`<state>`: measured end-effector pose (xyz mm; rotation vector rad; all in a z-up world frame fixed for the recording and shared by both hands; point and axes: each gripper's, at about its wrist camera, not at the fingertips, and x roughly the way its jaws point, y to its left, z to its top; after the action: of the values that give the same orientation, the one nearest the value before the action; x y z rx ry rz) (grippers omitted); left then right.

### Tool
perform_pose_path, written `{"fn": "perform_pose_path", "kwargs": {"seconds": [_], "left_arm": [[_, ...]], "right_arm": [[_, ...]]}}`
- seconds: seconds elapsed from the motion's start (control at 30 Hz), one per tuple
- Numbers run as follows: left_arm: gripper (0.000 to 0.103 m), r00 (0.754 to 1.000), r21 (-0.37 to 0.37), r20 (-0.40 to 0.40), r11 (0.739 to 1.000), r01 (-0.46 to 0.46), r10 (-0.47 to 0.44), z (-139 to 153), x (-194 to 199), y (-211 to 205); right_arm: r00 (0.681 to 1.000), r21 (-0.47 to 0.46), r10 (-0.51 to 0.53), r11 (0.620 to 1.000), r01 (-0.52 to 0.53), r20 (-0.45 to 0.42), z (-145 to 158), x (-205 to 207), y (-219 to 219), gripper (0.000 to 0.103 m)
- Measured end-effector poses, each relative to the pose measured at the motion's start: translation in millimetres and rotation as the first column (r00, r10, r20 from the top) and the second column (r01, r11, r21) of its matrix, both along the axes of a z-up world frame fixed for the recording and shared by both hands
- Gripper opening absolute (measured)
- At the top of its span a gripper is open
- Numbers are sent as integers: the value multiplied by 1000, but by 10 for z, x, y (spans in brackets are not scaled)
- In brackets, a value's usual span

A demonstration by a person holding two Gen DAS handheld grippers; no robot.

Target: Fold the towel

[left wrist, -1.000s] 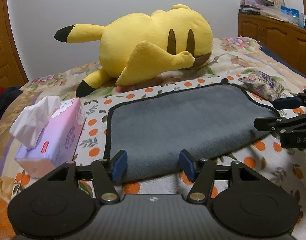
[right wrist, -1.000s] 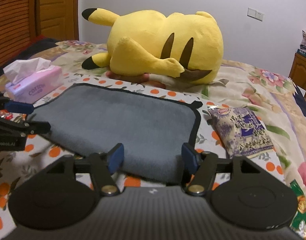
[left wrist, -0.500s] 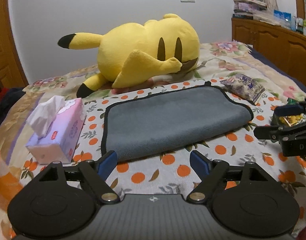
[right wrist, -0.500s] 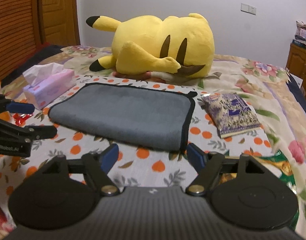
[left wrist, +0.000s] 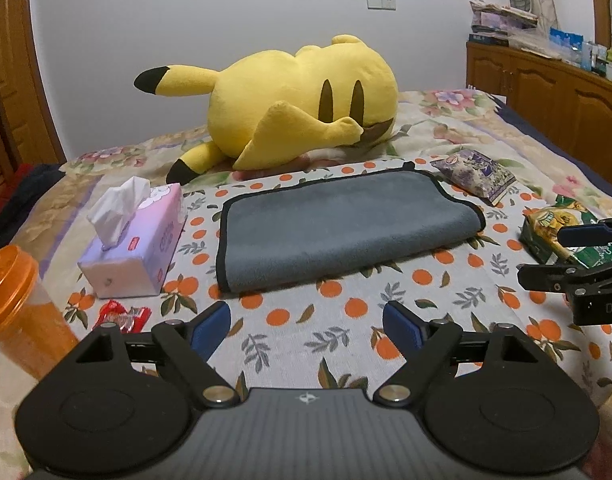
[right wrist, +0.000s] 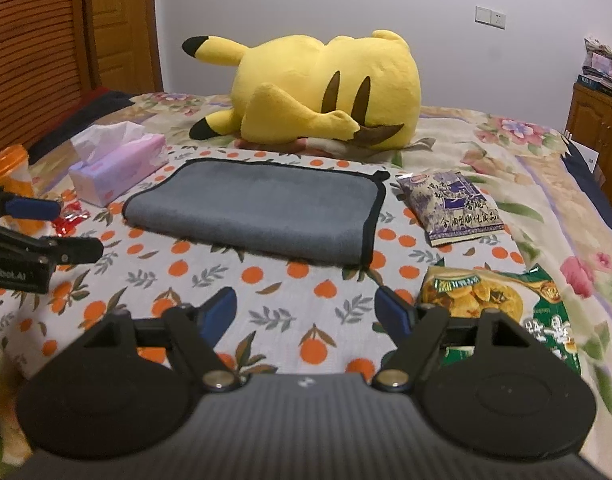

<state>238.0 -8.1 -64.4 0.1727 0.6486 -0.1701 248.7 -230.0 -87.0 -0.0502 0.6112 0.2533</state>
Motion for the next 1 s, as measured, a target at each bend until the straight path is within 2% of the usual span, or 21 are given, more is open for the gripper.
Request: {"fn": "perform_pose_path", "kwargs": {"seconds": [0.17,0.3,0.43,0.57,0.83,1.0], "left_arm": [[86,1000,-15,-4,1000,-4,4,18,-116,13],[93,1000,-30,1,999,-23,23,35,-204,33],[96,999,-44,0,998,-35,35,30,-276,52],[103,998,-35,34,998,-44,45,27,-380,46],[103,997,-25,34,998,-66,66,17,-506,41],[103,998,-28,22,998,-61,62,11,-564,30]], "right_arm": [[1000,5,-6,1000,6,5,10,-100,-19,83],[1000,-9,-7,1000,7,13,29,-163,-7,89],[1000,-13,-14,1000,14,19,51,-216,-22,91],[1000,-21,-13,1000,13,26,39,-279,-33,94],[999,-13,8,1000,-7,44,79,-381,-12,103],[999,-5,16,1000,-15,48,117,-448,7,103]]}}
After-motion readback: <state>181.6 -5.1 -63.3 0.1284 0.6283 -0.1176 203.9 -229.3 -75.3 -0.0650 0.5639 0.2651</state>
